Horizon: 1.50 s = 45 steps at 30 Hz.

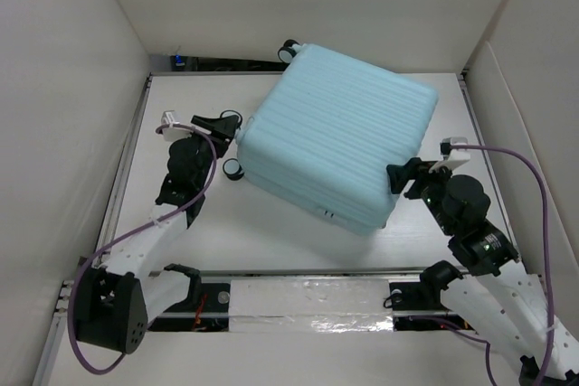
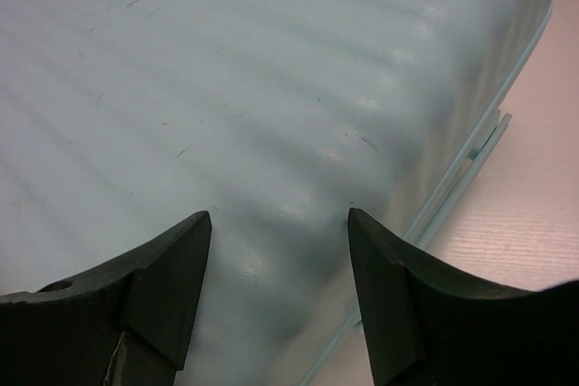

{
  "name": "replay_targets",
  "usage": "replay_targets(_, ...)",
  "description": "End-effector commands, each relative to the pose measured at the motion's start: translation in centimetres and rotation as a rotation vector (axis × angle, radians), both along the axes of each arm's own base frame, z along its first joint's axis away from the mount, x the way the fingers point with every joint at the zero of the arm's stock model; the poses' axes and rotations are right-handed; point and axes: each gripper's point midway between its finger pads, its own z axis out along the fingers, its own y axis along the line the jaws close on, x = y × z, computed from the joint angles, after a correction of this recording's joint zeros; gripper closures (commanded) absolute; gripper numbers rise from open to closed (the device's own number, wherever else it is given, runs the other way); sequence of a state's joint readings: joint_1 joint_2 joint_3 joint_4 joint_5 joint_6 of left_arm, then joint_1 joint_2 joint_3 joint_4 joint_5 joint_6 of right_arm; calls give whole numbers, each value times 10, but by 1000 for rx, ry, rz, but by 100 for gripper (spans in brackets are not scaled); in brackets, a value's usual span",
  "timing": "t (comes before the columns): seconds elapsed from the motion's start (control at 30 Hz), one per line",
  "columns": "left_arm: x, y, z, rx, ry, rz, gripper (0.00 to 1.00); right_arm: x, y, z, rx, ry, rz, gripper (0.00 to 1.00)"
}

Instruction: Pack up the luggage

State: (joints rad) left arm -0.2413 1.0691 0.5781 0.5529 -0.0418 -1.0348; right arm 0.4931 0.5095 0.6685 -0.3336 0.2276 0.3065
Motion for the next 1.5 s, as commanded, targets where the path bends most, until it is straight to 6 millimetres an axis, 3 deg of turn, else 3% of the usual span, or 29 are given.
replay_targets(0.0,-10,20,33,89,-141,69,100,1,8,11,-5,-36,45,31)
replay_targets(0.07,-12,25,24,98,-121,93,100,3,12,8,-15,-23,60,28)
replay_targets(0.23,-9,29,-25,110,-17,115,100,4,18,0,-18,-7,87,27)
replay_targets(0.33,1,28,-36,118,11,120,100,1,17,2,-24,-16,96,27)
replay_targets(0.37,3,24,-35,119,9,103,92,1,18,2,-27,-15,103,27)
replay_targets(0.43,11,18,-27,122,-3,81,84,-1,21,-1,-30,-8,122,27)
replay_targets(0.47,12,16,-22,121,-17,67,72,0,22,-3,-30,-3,126,27)
replay_targets(0.57,17,12,16,107,-119,58,55,1,25,-9,-29,2,135,27)
replay_targets(0.73,26,13,31,119,-117,70,44,8,36,-10,-8,0,166,27)
replay_targets(0.77,26,17,30,120,-106,94,31,10,38,-6,-3,-11,171,27)
replay_targets(0.83,22,24,24,124,-81,129,19,16,43,-8,-7,-6,179,27)
replay_targets(0.87,24,44,23,125,-69,200,9,19,45,-4,1,-21,183,27)
replay_targets(0.9,22,53,21,126,-55,223,6,24,50,-9,-7,-3,192,27)
replay_targets(1.0,14,72,49,91,-115,268,1,32,62,-2,17,-28,229,27)
replay_targets(1.03,6,74,73,86,-170,274,1,36,69,-6,21,-10,249,27)
replay_targets(1.1,-2,68,90,102,-211,251,4,39,75,1,30,-20,270,28)
replay_targets(1.13,-14,48,104,109,-252,197,9,40,75,3,30,-24,271,28)
replay_targets(1.17,-21,39,105,153,-267,164,25,41,76,4,31,-25,271,27)
replay_targets(1.2,-28,25,92,170,-258,108,35,41,75,7,32,-33,268,27)
replay_targets(1.23,-42,3,91,167,-280,27,49,41,72,12,36,-45,248,26)
replay_targets(1.27,-52,-16,78,196,-281,-61,75,37,68,19,42,-67,241,22)
replay_targets(1.3,-61,-32,72,211,-305,-130,84,36,65,23,44,-83,232,20)
replay_targets(1.33,-70,-48,48,243,-277,-192,90,36,57,27,39,-101,195,19)
replay_targets(1.37,-86,-75,36,267,-261,-266,97,31,49,35,39,-121,174,16)
replay_targets(1.4,-94,-85,18,336,-224,-296,100,28,45,39,33,-130,167,14)
replay_targets(1.47,-121,-112,2,390,-212,-350,100,21,36,50,17,-144,146,13)
